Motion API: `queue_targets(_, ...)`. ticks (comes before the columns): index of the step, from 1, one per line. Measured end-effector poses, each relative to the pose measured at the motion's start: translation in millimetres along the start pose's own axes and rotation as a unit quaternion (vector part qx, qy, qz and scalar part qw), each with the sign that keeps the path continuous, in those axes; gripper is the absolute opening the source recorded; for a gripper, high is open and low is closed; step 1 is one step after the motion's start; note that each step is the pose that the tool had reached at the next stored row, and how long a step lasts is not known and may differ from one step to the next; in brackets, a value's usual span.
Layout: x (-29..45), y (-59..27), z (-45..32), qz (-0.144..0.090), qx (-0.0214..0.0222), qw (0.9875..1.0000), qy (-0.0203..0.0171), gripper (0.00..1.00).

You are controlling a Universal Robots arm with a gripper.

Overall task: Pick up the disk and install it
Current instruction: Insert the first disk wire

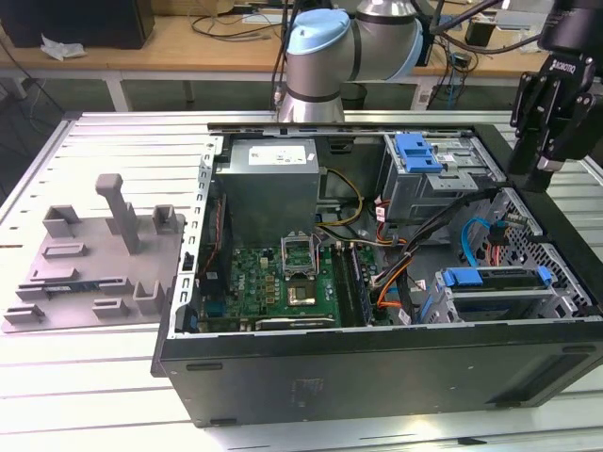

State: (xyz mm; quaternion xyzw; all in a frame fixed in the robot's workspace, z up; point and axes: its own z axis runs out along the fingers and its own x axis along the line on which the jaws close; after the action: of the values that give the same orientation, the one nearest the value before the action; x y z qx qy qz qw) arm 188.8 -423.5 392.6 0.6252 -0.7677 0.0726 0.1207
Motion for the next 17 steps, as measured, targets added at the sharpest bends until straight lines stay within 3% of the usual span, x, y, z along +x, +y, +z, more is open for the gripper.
queue_targets(4, -2.6, -6.5, 0.6, 0.009, -0.0027, 1.0000, 0.0029, 0.51)
queue_targets(6, -3.1, -8.3, 1.4, 0.023, -0.0066, 0.9997, 0.0040, 0.49)
queue_targets(9, -3.8, -9.7, 2.6, 0.041, -0.0113, 0.9991, 0.0049, 0.30)
queue_targets(13, -4.6, -10.5, 5.0, 0.070, -0.0190, 0.9973, 0.0074, 0.30)
queue_targets(14, -4.9, -10.6, 5.7, 0.080, -0.0212, 0.9965, 0.0100, 0.30)
queue_targets(15, -5.4, -12.3, 6.5, 0.090, -0.0224, 0.9956, 0.0153, 0.30)
queue_targets(17, -7.0, -18.6, 7.1, 0.092, -0.0243, 0.9951, 0.0237, 0.30)
